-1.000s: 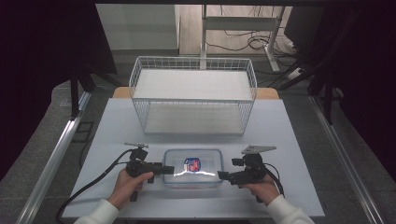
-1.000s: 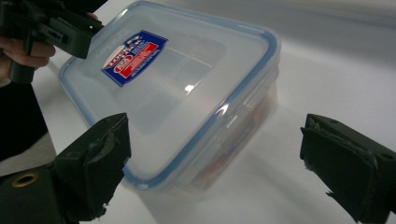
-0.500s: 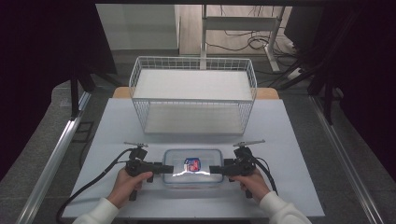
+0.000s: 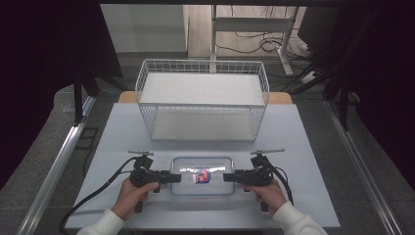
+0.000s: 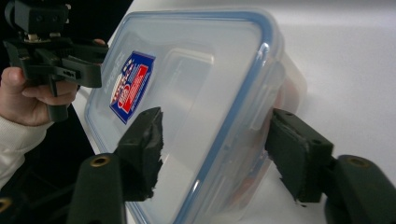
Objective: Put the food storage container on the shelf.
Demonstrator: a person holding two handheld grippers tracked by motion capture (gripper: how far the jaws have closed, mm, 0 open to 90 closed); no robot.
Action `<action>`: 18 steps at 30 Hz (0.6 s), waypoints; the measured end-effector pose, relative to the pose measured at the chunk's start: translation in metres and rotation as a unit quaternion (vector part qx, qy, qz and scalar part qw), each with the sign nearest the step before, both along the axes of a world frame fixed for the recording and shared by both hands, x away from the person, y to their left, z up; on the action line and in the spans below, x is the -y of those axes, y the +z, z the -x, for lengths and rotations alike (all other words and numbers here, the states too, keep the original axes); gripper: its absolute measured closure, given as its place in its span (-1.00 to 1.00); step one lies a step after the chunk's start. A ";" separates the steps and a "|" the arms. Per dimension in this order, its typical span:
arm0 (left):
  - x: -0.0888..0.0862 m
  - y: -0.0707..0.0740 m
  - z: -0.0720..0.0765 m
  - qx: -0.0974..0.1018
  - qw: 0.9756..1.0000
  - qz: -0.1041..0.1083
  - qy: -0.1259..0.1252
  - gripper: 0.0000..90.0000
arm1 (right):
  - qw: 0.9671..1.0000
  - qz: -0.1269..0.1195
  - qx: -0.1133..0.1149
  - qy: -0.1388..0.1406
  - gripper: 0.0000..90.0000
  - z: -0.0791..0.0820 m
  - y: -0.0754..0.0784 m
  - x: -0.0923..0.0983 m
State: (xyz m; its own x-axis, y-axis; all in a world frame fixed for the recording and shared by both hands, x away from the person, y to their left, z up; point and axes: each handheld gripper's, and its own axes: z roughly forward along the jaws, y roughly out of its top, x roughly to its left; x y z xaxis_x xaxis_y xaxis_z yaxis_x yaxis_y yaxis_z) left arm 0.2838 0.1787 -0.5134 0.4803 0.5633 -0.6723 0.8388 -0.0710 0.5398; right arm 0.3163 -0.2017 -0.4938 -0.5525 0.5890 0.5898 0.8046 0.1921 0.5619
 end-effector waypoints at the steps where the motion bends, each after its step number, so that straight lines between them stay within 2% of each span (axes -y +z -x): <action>1: 0.000 0.001 0.002 0.003 1.000 -0.001 0.001 -0.13 | 1.000 -0.001 0.003 -0.003 -0.08 0.003 0.001 0.000; 6: -0.001 0.006 0.011 0.010 1.000 0.002 0.008 -0.03 | 1.000 0.007 0.023 -0.012 -0.01 0.018 0.008 0.001; 9: 0.000 0.007 0.015 0.011 1.000 0.004 0.012 0.00 | 0.999 0.008 0.026 -0.020 0.03 0.024 0.011 0.001; 13: -0.001 0.008 0.017 0.007 1.000 0.005 0.013 0.02 | 0.999 0.006 0.027 -0.023 0.04 0.026 0.012 0.001; 18: -0.001 0.009 0.017 0.000 1.000 0.009 0.018 0.03 | 0.999 -0.003 0.015 -0.031 0.08 0.026 0.012 0.002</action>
State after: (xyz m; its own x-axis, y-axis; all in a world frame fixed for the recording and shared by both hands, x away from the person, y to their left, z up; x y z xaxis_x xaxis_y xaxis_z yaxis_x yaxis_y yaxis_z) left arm 0.2666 0.1798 -0.5044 0.4609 0.5678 -0.6820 0.8401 -0.0316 0.5415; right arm 0.2907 -0.2041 -0.4819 -0.5329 0.6186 0.5773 0.7973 0.1386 0.5875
